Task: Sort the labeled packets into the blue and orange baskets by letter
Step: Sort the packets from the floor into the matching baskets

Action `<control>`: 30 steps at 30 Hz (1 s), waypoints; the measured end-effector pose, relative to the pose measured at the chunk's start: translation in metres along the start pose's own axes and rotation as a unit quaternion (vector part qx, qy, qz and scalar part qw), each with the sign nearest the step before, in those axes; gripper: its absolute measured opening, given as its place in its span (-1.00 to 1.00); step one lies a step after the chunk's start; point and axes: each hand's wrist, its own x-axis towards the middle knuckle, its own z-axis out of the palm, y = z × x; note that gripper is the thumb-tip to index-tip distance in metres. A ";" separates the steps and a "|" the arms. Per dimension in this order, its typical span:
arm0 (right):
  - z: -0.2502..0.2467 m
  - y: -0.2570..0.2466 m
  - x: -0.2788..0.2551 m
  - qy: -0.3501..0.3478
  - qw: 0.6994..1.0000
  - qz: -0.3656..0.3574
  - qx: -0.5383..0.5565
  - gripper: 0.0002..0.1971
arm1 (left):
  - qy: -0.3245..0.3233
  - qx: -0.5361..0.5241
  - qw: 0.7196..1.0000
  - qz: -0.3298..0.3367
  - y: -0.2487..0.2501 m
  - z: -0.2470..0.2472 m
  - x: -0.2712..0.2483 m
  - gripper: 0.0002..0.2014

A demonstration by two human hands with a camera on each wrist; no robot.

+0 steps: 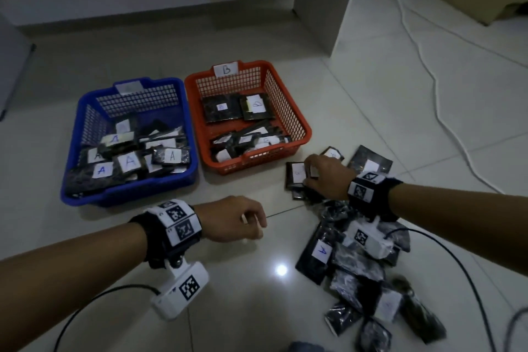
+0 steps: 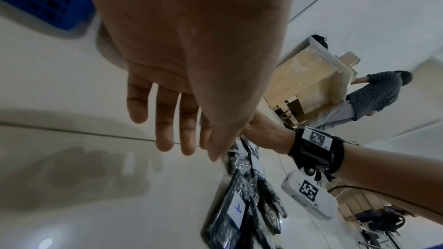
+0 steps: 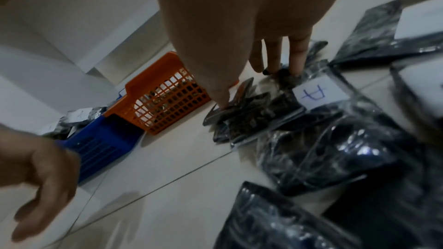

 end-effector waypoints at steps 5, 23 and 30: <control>0.011 -0.007 0.006 0.001 0.999 0.036 0.013 -0.14 | -0.080 -0.079 0.992 -0.059 -0.007 0.003 -0.001 -0.79; 0.014 -0.049 -0.021 -0.124 0.938 -0.020 0.323 -0.61 | 0.144 -0.291 0.940 -0.100 -0.030 0.017 0.014 -0.55; 0.022 -0.046 -0.037 -0.149 0.928 -0.011 0.342 -0.68 | 0.151 -0.245 0.955 -0.074 -0.022 0.027 0.029 -0.85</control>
